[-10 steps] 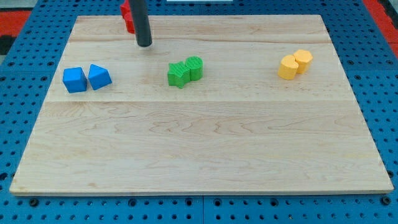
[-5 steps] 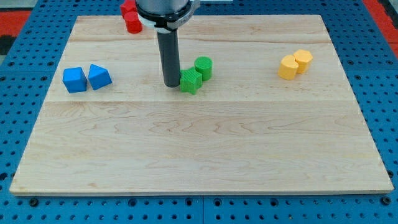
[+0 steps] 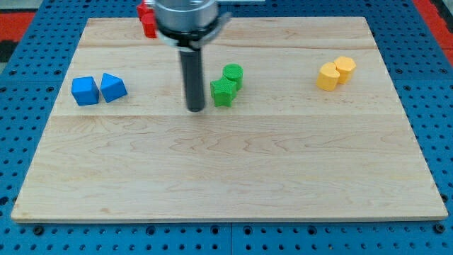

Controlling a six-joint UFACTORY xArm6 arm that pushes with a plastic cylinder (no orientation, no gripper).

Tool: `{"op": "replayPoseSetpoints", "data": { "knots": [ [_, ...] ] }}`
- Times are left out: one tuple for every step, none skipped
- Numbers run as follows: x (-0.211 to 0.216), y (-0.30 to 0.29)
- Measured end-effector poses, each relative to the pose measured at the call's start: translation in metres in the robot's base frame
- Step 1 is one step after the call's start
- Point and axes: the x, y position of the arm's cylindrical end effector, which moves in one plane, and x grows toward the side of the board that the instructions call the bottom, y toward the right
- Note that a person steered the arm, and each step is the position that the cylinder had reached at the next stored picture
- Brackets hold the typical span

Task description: Push the green star towards left and right

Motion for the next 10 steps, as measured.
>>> {"op": "replayPoseSetpoints", "data": {
  "knots": [
    [-0.03,0.0],
    [-0.038,0.017],
    [-0.016,0.058],
    [-0.01,0.079],
    [0.007,0.052],
    [0.018,-0.008],
    [-0.002,0.05],
    [0.051,0.108],
    [0.017,0.175],
    [-0.025,0.166]
  ]
}}
